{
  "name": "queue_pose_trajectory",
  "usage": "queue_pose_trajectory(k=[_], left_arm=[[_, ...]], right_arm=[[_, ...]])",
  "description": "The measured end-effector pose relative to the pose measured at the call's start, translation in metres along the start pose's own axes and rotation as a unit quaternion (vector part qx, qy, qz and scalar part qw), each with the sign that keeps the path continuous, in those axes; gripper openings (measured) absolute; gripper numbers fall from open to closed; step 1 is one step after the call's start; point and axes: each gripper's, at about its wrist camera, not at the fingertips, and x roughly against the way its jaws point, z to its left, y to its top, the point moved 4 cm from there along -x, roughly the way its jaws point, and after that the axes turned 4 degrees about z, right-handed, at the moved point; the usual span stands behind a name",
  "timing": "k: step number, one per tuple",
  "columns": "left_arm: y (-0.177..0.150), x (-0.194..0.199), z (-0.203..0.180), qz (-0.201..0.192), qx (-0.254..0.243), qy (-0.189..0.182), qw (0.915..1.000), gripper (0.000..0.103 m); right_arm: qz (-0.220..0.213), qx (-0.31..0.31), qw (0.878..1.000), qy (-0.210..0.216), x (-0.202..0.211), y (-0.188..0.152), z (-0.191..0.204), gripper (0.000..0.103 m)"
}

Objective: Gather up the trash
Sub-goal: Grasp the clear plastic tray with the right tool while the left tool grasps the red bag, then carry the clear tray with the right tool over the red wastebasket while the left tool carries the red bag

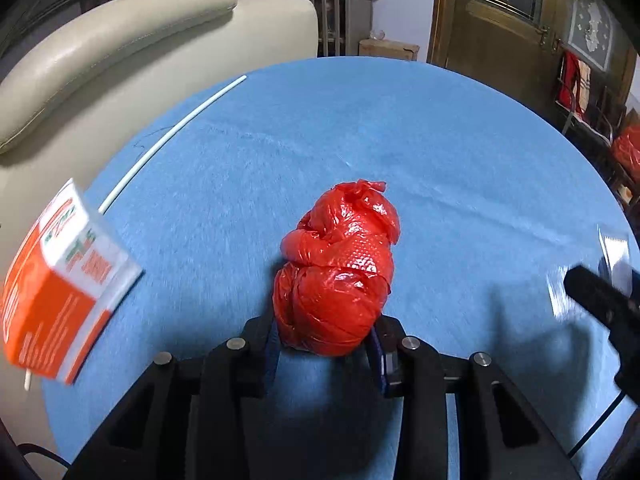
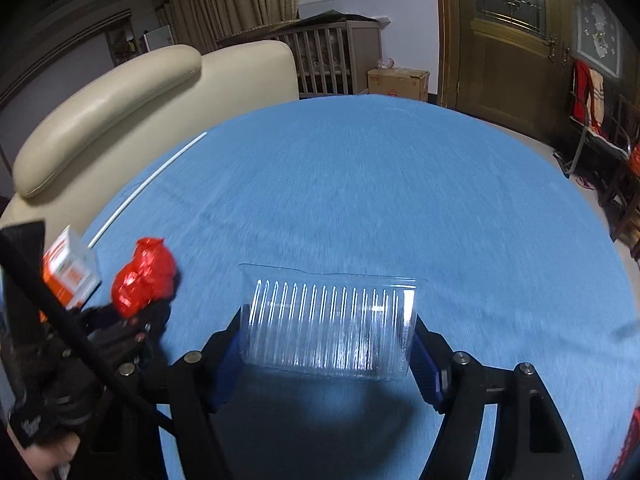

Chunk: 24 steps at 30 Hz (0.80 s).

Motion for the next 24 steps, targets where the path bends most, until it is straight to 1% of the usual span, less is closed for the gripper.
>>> queue_pose_trajectory(k=[10,17,24], left_arm=[[-0.041,0.045,-0.019,-0.011,-0.015,-0.006,0.9998,0.039],[-0.071,0.066,-0.038,-0.013,-0.029,-0.016,0.9994,0.039],[-0.086,0.079,-0.060,-0.017,-0.051,-0.028,0.9981,0.039]], right_arm=[[-0.008,-0.034,0.999,0.009,0.049,-0.056,-0.019,0.074],[-0.021,-0.052,0.998,0.009,0.077,-0.088,-0.029,0.074],[-0.030,-0.072,0.997,0.004,0.102,-0.118,-0.048,0.074]])
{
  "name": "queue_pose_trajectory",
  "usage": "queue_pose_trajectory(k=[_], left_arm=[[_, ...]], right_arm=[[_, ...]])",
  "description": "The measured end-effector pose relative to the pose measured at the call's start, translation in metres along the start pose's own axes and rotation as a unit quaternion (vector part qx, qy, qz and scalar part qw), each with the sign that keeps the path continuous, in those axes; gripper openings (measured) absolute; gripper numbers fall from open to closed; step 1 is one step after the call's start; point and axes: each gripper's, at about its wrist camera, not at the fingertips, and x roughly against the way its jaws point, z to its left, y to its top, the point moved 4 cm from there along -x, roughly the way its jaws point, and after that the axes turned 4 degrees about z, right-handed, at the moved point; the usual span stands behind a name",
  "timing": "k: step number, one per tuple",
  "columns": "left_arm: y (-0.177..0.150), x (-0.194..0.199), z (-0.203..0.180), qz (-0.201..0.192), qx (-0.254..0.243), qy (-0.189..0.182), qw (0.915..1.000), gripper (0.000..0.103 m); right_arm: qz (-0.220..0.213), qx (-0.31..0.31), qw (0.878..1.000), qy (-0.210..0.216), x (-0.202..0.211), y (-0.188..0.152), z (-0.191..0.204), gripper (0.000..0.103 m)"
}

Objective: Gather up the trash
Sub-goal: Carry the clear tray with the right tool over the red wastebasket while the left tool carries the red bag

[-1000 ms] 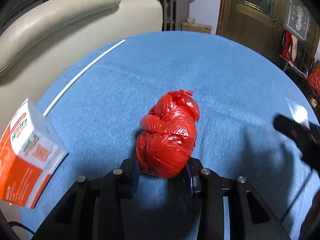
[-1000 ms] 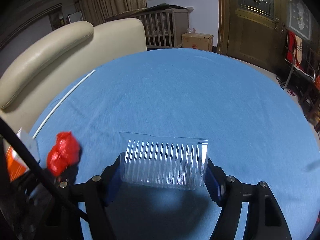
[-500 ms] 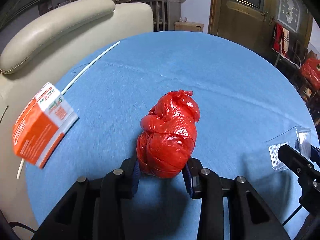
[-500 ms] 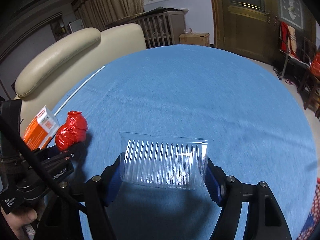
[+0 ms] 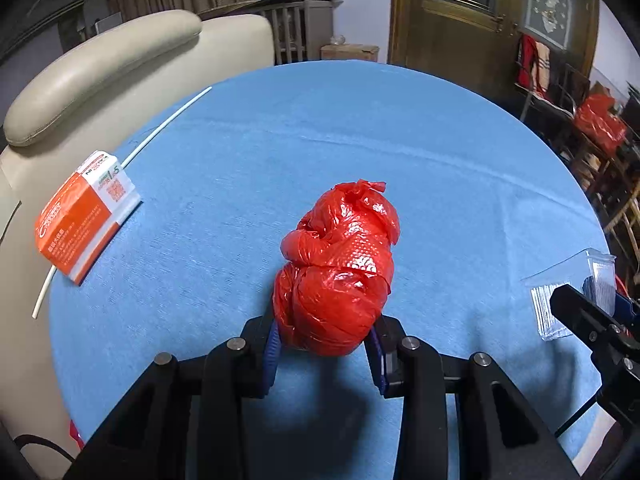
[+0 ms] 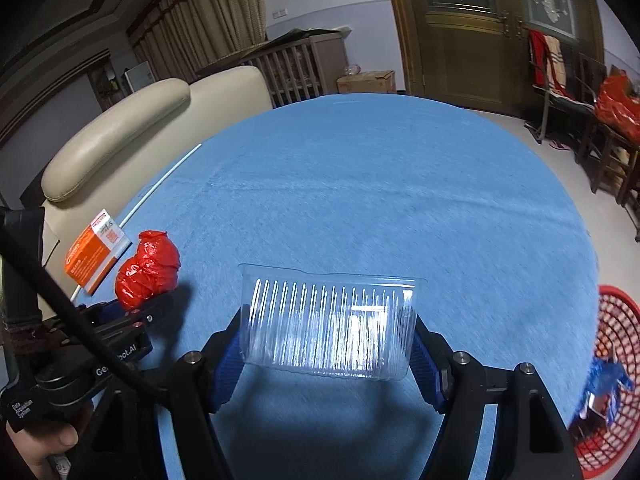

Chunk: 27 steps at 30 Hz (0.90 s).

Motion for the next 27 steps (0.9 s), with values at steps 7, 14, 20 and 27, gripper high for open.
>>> queue_pose_trajectory(k=[7,14,20,27], left_arm=[[-0.012,0.006,-0.023,0.003,-0.015,-0.014,0.9998,0.039],[-0.018,0.006,-0.038,0.006,-0.028,-0.022,0.9993,0.039],[-0.020,0.008,-0.049,0.006,-0.038,-0.026,0.9989,0.039],[-0.016,0.004,-0.063,0.006,-0.056,-0.038,0.9977,0.039]], right_arm=[[-0.006,-0.016,1.000,-0.009,0.021,-0.018,-0.023,0.074],[-0.011,-0.029,0.999,-0.019,0.033,-0.033,-0.036,0.074],[-0.018,-0.050,0.998,-0.024,0.042,-0.038,-0.051,0.074],[-0.027,-0.065,0.997,-0.033,0.053,-0.043,-0.066,0.074]])
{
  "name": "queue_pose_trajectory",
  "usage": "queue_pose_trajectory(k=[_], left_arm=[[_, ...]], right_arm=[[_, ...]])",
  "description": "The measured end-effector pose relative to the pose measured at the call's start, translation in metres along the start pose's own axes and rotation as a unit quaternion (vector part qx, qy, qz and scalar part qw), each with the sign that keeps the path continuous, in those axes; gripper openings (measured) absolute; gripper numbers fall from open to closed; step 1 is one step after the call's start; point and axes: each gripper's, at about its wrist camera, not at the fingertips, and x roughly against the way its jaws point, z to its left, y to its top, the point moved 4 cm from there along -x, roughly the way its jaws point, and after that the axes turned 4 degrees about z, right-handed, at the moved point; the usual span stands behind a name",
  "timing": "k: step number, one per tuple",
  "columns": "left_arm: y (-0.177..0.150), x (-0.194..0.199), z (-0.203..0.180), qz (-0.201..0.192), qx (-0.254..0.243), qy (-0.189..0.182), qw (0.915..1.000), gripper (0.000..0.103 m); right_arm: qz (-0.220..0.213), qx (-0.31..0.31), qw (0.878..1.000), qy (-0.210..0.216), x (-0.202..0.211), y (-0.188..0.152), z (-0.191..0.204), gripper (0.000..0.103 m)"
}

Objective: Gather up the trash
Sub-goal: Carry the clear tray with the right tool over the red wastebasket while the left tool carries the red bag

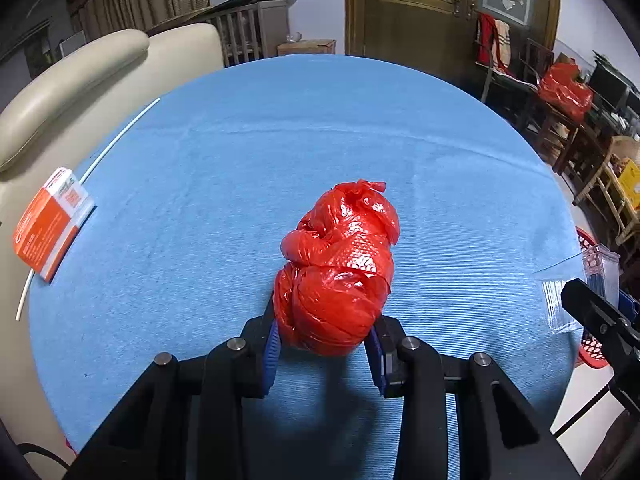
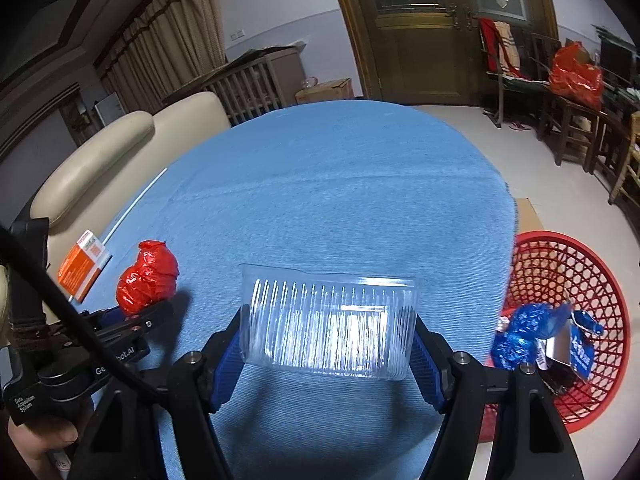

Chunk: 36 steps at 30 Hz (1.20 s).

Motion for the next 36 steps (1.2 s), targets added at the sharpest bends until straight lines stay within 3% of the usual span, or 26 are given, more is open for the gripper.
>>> queue_pose_trajectory(k=[10,24,36], left_arm=[[0.005,0.005,-0.048,-0.005,-0.042,-0.026,0.9988,0.039],[0.011,0.009,-0.109,-0.004,-0.095,-0.058,0.9938,0.039],[0.010,0.011,-0.144,0.002,-0.130,-0.068,0.9892,0.039]], right_arm=[[-0.016,-0.048,0.998,-0.037,0.023,-0.008,-0.059,0.075],[-0.039,-0.130,0.985,-0.107,0.063,-0.014,-0.166,0.075],[-0.033,-0.168,0.976,-0.137,0.068,-0.022,-0.223,0.075]])
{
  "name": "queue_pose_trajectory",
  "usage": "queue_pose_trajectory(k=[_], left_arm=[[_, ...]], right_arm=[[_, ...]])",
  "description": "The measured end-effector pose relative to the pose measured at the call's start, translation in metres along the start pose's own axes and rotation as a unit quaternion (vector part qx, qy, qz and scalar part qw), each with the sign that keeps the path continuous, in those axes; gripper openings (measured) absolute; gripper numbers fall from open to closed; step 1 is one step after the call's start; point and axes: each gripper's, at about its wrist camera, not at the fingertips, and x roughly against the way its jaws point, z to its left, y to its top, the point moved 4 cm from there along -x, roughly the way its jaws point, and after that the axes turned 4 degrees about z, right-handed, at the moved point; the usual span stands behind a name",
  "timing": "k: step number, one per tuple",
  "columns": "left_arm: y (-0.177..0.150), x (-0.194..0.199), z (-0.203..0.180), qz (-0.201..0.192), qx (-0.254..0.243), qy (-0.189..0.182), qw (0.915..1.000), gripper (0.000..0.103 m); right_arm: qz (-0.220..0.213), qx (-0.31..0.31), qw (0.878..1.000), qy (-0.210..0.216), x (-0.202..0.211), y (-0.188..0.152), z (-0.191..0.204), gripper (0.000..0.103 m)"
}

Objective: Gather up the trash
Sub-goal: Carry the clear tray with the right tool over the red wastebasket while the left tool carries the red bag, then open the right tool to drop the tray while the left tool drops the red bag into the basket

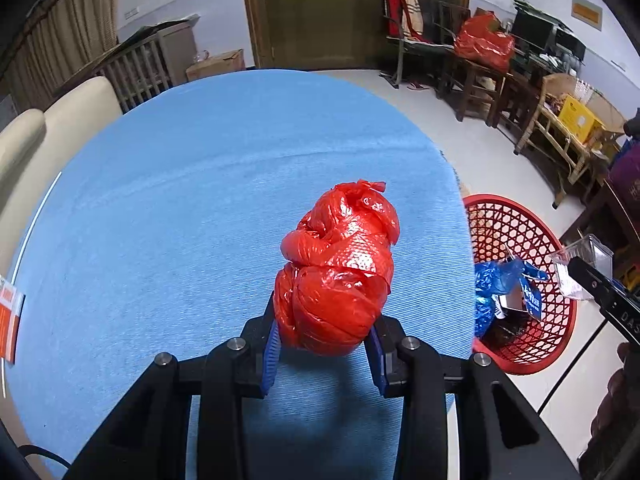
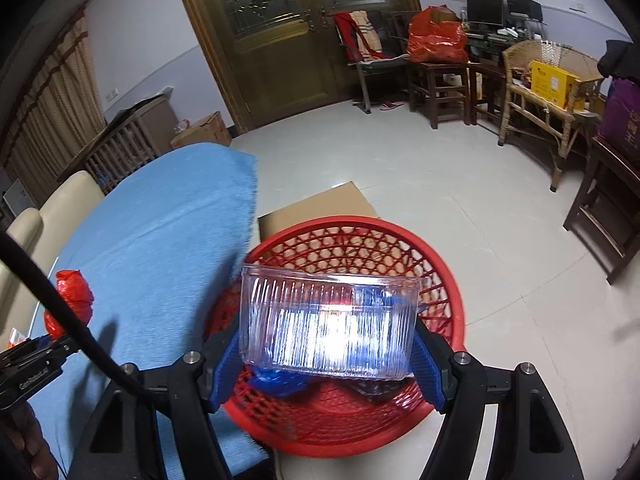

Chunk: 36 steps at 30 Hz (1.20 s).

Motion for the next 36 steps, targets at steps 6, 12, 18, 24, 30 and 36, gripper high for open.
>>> queue_pose_trajectory(k=[6,12,18,24,30,36], left_arm=[[-0.002,0.004,-0.009,0.002,-0.018,-0.006,0.9998,0.039],[0.006,0.003,-0.024,0.002,-0.035,-0.013,0.9993,0.039],[0.006,0.002,-0.028,0.007,-0.048,-0.022,0.9986,0.039],[0.016,-0.004,-0.046,0.012,-0.059,-0.028,0.9978,0.039],[0.024,-0.010,-0.056,0.017,-0.064,-0.031,0.9973,0.039],[0.026,-0.016,-0.060,0.021,-0.068,-0.031,0.9970,0.039]], right_arm=[[0.008,-0.010,1.000,-0.007,-0.012,0.003,-0.013,0.075],[0.016,-0.016,1.000,-0.010,-0.022,0.004,-0.022,0.075],[0.022,-0.019,1.000,-0.010,-0.029,0.007,-0.028,0.075],[0.022,-0.018,0.999,-0.014,-0.044,0.025,-0.028,0.075],[0.056,-0.013,0.998,-0.015,-0.072,0.033,-0.027,0.080],[0.055,-0.028,0.998,-0.025,-0.071,0.029,-0.039,0.085]])
